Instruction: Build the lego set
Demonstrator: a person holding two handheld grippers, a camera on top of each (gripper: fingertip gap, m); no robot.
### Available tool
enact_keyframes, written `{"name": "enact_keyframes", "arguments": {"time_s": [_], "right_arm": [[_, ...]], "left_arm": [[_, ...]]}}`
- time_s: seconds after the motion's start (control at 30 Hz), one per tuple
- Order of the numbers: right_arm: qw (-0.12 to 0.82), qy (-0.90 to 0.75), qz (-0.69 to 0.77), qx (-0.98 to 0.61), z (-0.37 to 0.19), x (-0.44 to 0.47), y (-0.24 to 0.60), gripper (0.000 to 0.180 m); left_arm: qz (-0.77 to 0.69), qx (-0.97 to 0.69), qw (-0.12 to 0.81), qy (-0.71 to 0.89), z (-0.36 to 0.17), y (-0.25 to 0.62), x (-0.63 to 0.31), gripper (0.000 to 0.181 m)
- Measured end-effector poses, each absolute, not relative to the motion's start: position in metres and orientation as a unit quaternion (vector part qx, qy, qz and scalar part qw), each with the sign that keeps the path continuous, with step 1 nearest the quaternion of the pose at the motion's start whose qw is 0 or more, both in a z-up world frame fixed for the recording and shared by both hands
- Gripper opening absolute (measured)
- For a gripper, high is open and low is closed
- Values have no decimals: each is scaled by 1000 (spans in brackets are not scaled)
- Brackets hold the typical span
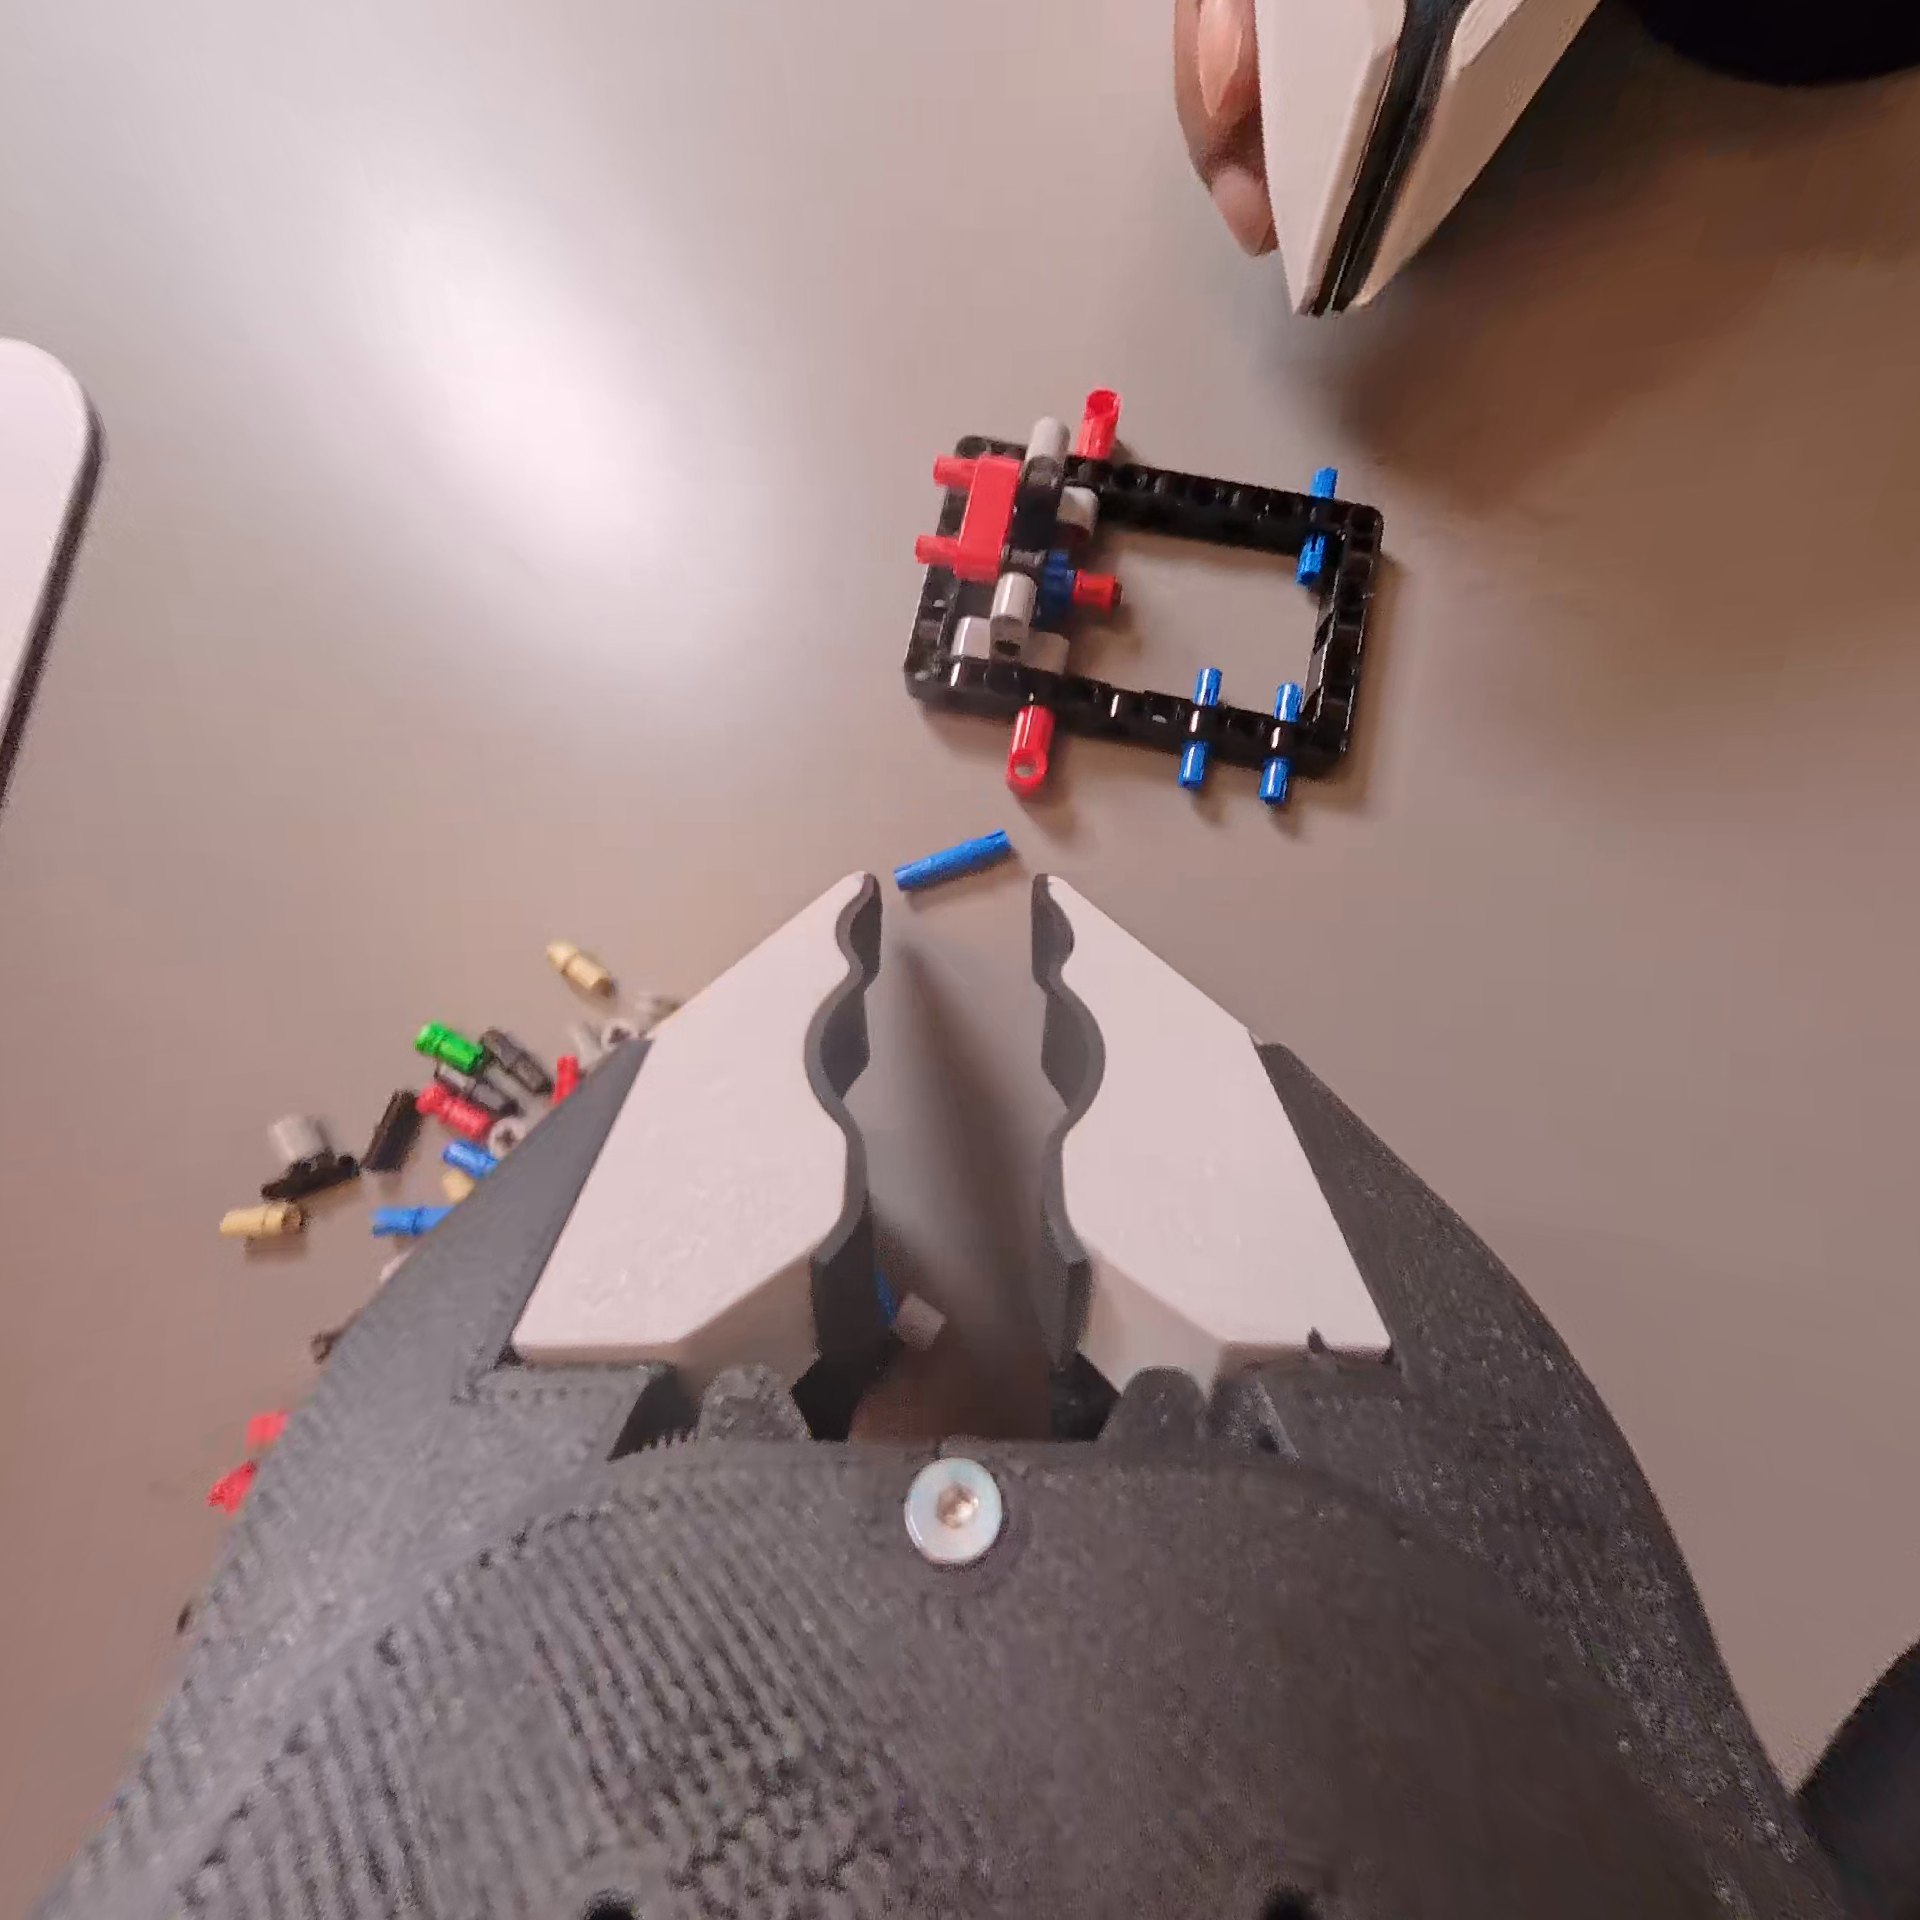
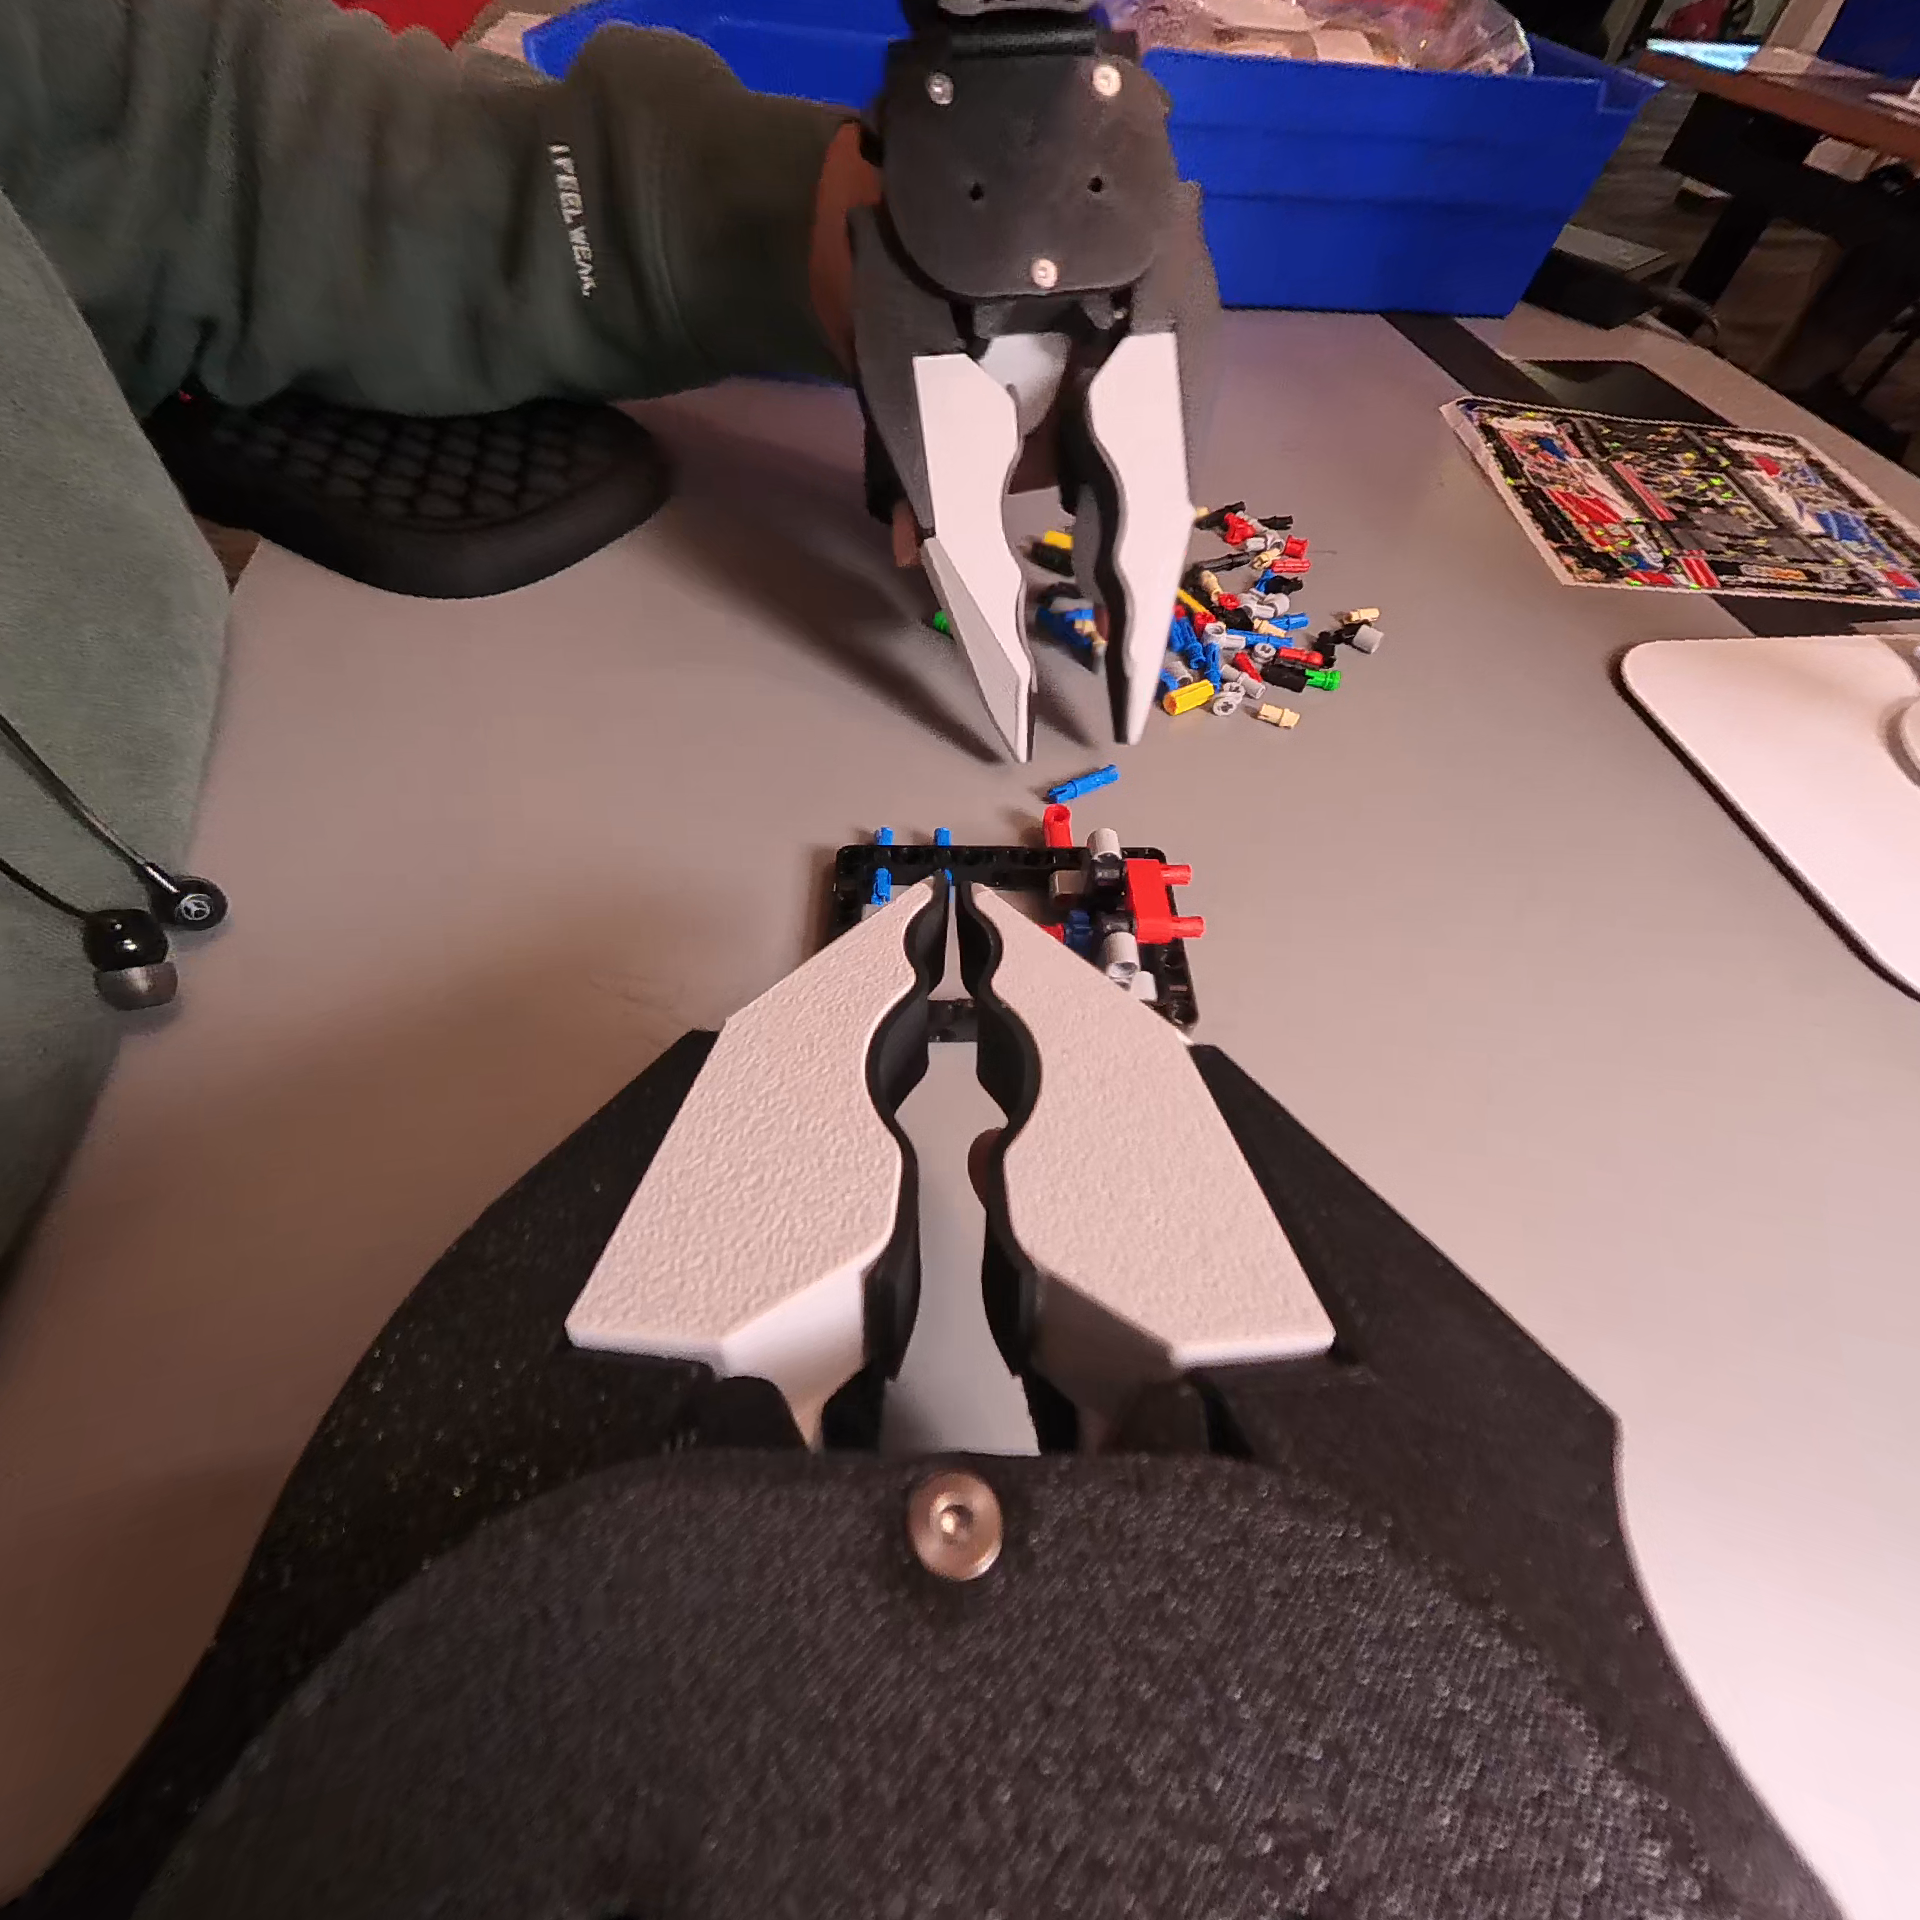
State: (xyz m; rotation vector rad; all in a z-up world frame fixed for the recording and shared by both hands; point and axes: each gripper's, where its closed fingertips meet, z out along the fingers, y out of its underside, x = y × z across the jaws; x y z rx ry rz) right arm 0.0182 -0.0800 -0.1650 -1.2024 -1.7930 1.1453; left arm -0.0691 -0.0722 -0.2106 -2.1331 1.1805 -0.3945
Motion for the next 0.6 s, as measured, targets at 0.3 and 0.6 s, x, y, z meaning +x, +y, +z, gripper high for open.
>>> {"name": "enact_keyframes", "arguments": {"time_s": [0.3,0.6], "right_arm": [[345,-685,441,-466,-164,21,-76,0],[337,-688,442,-467,-168,21,-77,0]], "left_arm": [[-180,-798,287,498,-217,-70,-59,19],[-145,-810,289,490,-217,-75,-64,3]]}}
